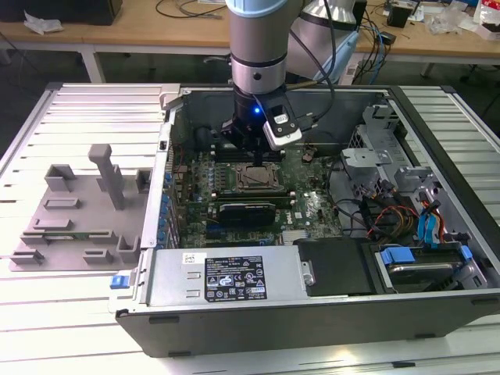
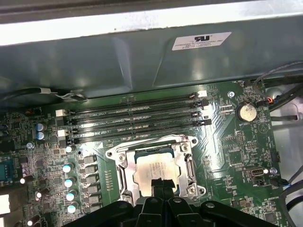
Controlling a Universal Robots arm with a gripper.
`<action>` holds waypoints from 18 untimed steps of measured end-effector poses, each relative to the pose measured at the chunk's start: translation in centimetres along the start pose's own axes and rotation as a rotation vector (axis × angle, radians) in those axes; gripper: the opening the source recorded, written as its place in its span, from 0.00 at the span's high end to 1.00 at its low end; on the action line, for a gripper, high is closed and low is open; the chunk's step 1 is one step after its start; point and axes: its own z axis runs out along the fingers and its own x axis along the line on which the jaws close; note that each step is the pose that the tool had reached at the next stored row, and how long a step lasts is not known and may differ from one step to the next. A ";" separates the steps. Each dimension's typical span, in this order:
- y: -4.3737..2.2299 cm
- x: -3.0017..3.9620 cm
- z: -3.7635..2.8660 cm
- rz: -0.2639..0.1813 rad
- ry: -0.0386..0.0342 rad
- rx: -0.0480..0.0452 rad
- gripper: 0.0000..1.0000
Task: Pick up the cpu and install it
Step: 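Install the second cpu locking lever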
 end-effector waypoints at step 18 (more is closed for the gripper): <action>-2.41 -0.57 -0.15 -0.033 0.0035 -0.0020 0.89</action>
